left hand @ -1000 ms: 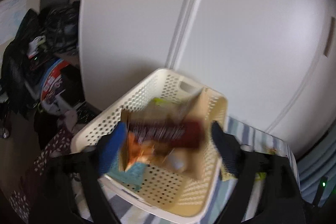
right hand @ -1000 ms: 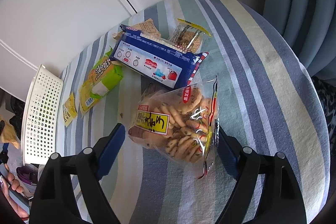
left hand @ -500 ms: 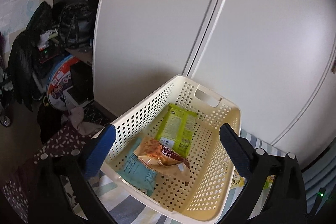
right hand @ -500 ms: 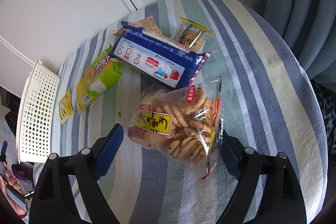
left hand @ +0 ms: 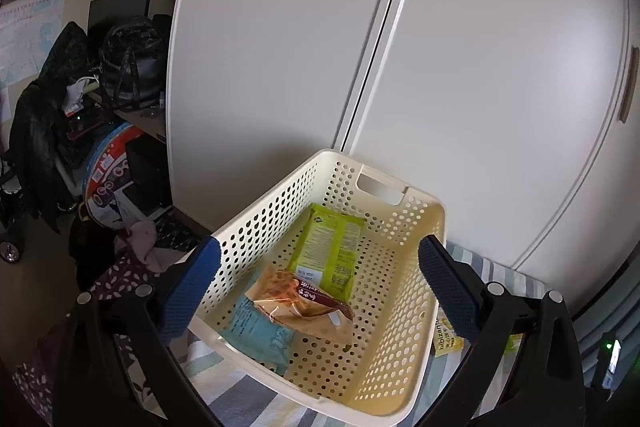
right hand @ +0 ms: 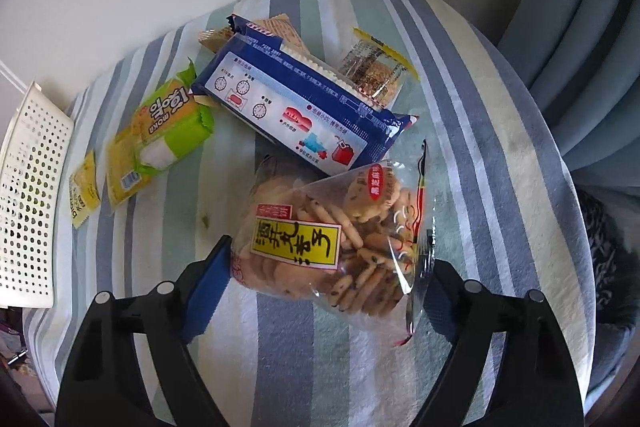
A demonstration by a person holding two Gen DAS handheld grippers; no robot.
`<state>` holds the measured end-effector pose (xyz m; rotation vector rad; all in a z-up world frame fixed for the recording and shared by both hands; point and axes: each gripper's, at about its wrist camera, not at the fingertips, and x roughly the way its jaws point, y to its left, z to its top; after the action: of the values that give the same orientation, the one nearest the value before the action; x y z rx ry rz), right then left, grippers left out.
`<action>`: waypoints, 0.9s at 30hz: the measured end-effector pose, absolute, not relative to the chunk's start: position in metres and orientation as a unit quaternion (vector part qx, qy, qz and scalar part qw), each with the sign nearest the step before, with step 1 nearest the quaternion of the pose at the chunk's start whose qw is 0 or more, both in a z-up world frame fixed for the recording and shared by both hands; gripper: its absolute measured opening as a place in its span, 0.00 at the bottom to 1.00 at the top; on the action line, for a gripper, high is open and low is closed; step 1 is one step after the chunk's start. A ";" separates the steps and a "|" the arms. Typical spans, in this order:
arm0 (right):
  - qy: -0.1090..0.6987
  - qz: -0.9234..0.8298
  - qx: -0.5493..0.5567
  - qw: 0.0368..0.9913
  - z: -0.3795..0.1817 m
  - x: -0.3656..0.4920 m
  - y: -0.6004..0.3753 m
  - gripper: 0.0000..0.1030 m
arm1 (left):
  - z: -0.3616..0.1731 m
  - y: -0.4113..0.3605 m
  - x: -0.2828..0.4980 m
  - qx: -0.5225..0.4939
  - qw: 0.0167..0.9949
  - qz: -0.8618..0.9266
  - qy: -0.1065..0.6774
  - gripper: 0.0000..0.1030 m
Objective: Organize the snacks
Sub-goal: 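Lift the cookie bag with the right tool and drop it into the basket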
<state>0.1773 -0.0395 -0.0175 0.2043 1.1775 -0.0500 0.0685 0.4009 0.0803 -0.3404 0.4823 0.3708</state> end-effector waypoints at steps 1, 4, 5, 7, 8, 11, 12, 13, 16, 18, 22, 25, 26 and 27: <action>0.553 -0.024 0.096 0.827 -0.017 0.177 -0.040 0.78 | 0.080 0.402 0.068 -0.169 0.939 0.183 0.237 0.97; 0.547 -0.028 0.095 0.831 -0.014 0.173 -0.038 0.77 | 0.080 0.406 0.067 -0.176 0.938 0.185 0.236 0.97; 0.543 -0.027 0.096 0.834 -0.011 0.168 -0.035 0.77 | 0.080 0.407 0.067 -0.178 0.937 0.186 0.235 0.97; 0.533 -0.017 0.105 0.839 -0.004 0.161 -0.033 0.77 | 0.080 0.409 0.066 -0.180 0.936 0.191 0.233 0.97; 0.529 -0.011 0.113 0.841 0.000 0.159 -0.031 0.77 | 0.080 0.410 0.065 -0.181 0.936 0.193 0.232 0.97; 0.511 0.011 0.124 0.850 0.019 0.148 -0.018 0.77 | 0.081 0.413 0.064 -0.182 0.935 0.198 0.231 0.97; 0.503 0.024 0.124 0.855 0.028 0.146 -0.010 0.77 | 0.081 0.413 0.064 -0.182 0.935 0.198 0.231 0.97; 0.498 0.034 0.124 0.858 0.035 0.146 -0.003 0.77 | 0.081 0.414 0.064 -0.182 0.935 0.198 0.231 0.97; 0.477 0.075 0.123 0.867 0.060 0.143 0.023 0.77 | 0.082 0.414 0.063 -0.177 0.935 0.205 0.227 0.97; 0.460 0.109 0.118 0.873 0.078 0.142 0.050 0.77 | 0.084 0.415 0.062 -0.173 0.936 0.211 0.224 0.97; 0.433 0.174 0.094 0.880 0.106 0.141 0.110 0.77 | 0.088 0.420 0.056 -0.169 0.936 0.223 0.213 0.97; 0.413 0.214 0.057 0.883 0.121 0.139 0.160 0.77 | 0.092 0.425 0.051 -0.172 0.935 0.233 0.203 0.97; 0.406 0.225 0.038 0.885 0.124 0.139 0.178 0.77 | 0.093 0.427 0.049 -0.172 0.936 0.234 0.200 0.97; 0.402 0.231 0.026 0.886 0.125 0.137 0.191 0.77 | 0.094 0.428 0.048 -0.173 0.935 0.236 0.199 0.97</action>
<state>0.1374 0.1907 0.1251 0.0534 0.8358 0.4810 0.0481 0.4282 0.0938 -0.3534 0.4060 0.4823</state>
